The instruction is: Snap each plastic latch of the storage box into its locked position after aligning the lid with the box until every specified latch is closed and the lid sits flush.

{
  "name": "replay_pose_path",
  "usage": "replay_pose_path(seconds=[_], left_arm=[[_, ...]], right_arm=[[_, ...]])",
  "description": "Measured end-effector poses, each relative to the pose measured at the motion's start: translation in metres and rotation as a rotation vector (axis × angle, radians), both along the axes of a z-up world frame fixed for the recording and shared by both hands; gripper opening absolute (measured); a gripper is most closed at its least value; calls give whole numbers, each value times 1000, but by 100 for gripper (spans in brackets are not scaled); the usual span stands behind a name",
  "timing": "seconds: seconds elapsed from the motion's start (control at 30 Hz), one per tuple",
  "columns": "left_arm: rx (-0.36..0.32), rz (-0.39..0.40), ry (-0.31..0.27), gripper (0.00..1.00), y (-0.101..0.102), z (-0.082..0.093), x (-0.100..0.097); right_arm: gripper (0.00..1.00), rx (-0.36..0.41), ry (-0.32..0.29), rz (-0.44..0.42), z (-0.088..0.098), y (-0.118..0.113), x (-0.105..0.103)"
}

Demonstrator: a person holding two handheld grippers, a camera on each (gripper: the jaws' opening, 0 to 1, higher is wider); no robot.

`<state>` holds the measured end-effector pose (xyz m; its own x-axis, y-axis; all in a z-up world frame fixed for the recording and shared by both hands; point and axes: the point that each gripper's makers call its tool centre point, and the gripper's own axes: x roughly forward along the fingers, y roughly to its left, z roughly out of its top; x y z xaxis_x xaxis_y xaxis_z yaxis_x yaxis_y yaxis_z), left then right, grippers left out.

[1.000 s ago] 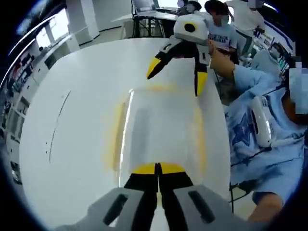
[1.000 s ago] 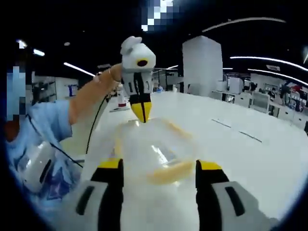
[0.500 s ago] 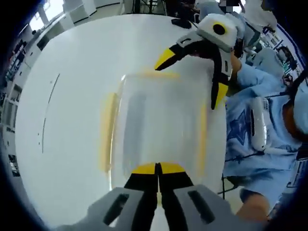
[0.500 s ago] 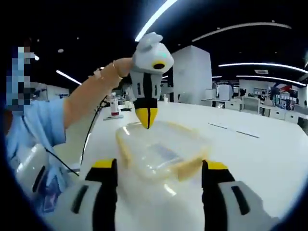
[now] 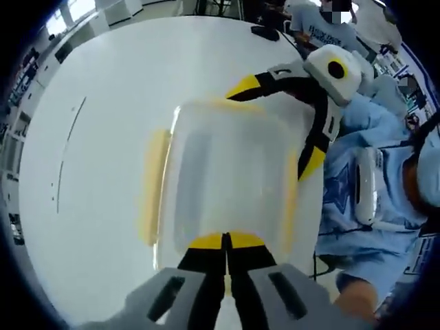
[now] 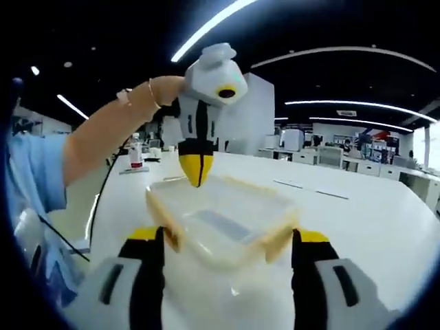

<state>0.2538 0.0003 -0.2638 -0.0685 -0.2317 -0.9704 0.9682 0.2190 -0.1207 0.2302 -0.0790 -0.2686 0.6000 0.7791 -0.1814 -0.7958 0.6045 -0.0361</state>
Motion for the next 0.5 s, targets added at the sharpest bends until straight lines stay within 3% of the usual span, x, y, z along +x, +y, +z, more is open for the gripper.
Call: replay_pose_path(seconds=[0.5], left_arm=[[38,2,16,0,0,-2,-1]], right_arm=[[75,-48,-4,-17,-5,0,-3]])
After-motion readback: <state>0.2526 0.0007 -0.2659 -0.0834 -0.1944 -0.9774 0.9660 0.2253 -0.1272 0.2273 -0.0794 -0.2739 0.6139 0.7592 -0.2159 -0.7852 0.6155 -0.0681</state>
